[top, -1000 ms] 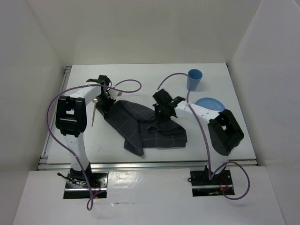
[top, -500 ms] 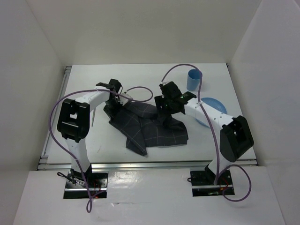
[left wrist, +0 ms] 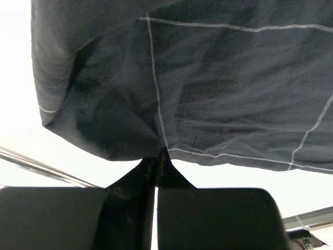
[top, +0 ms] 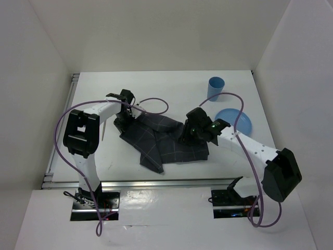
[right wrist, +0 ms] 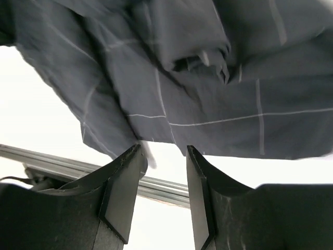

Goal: Set the dinner table for one person

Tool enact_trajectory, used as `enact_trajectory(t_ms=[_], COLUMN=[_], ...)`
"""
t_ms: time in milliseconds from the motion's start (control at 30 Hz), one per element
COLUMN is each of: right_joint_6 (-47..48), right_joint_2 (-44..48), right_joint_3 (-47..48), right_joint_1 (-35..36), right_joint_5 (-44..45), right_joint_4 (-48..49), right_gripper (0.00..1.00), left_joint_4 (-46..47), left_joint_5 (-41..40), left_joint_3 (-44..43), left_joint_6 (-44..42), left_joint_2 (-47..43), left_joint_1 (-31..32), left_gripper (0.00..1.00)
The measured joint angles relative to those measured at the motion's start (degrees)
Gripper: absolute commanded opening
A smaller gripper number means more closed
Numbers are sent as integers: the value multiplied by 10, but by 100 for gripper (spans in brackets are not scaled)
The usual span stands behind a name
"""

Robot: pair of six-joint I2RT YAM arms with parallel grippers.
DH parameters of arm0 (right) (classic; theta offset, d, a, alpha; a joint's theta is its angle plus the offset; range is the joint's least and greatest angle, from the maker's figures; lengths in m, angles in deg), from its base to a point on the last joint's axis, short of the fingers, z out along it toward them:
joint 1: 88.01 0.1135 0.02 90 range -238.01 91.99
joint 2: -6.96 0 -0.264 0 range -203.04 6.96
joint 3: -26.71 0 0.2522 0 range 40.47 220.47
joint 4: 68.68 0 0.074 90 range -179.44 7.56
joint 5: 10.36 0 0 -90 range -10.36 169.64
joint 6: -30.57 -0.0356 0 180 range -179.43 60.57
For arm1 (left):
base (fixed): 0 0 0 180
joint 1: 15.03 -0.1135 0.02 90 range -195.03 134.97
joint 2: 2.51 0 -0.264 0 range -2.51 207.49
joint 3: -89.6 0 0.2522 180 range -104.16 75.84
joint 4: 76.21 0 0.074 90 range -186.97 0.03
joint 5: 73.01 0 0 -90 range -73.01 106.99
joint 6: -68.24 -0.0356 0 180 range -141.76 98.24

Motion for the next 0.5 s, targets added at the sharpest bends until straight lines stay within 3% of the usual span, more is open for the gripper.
enact_trajectory(t_ms=[100, 300, 500], right_joint_6=[-49, -90, -103], right_joint_2=[-26, -93, -163], right_joint_3=[-44, -35, -23], right_joint_1=[0, -4, -35], right_joint_5=[-29, -29, -40], right_joint_4=[36, 89, 125], right_gripper=[48, 68, 70], left_joint_4=[0, 0, 0], left_joint_5=[-1, -1, -1], left_joint_3=[0, 0, 0], left_joint_6=[2, 6, 11], left_joint_2=[0, 0, -2], left_joint_1=[0, 0, 0], left_gripper=[0, 0, 0])
